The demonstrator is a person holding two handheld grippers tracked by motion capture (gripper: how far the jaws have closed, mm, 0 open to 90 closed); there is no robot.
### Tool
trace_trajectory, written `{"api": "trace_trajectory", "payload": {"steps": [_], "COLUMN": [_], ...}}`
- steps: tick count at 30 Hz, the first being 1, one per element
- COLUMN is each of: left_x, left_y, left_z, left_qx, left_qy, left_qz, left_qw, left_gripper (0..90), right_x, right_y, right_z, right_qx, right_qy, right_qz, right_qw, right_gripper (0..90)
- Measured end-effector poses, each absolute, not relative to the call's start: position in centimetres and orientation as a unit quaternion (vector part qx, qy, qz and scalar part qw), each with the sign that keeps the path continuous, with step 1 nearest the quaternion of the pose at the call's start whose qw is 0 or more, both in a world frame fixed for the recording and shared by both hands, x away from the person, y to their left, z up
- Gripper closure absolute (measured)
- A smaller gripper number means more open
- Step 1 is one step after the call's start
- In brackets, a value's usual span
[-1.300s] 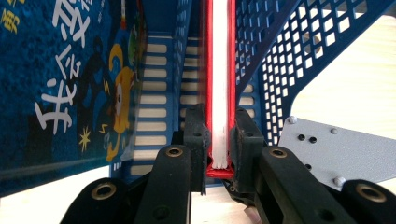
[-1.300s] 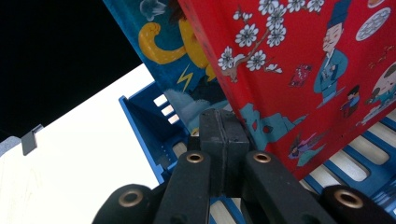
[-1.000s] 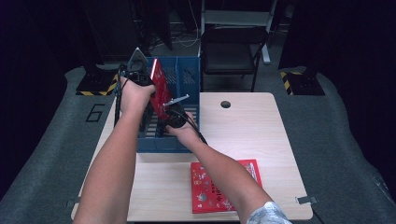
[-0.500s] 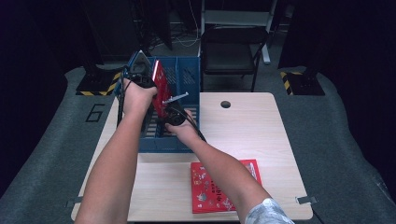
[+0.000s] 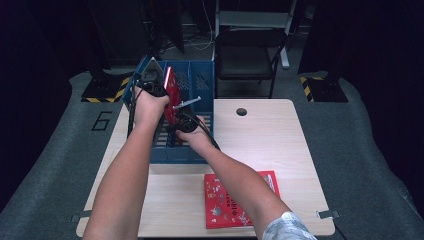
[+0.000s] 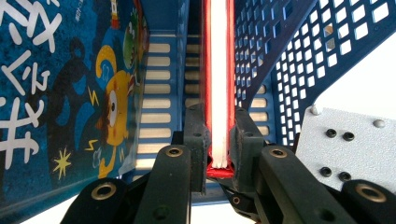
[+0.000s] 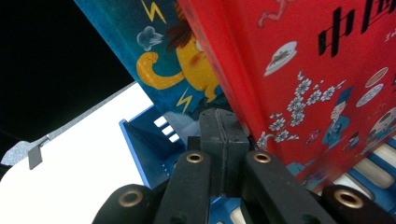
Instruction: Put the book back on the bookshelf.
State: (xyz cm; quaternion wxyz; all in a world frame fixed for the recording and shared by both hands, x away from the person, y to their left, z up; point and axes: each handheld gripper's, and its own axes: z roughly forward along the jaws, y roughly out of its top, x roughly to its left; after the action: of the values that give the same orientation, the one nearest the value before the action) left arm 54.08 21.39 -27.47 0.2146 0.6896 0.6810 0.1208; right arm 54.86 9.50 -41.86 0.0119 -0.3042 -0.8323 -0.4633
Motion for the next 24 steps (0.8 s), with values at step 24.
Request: {"api": "trace_trajectory", "payload": {"steps": [24], "left_x": [54.84], "left_y": [20.87], "left_z": [-28.13], "left_qx": [0.678], "left_qy": [0.688], "left_qz": [0.144], "left_qw": [0.215], "left_gripper": [79.5], "right_x": [55.5], "right_y": [9.8], "right_z": [-41.08], "right_qx": [-0.308], "right_qy": [-0.83], "right_qz": [-0.465], "right_qw": [0.009], "right_gripper": [90.0]}}
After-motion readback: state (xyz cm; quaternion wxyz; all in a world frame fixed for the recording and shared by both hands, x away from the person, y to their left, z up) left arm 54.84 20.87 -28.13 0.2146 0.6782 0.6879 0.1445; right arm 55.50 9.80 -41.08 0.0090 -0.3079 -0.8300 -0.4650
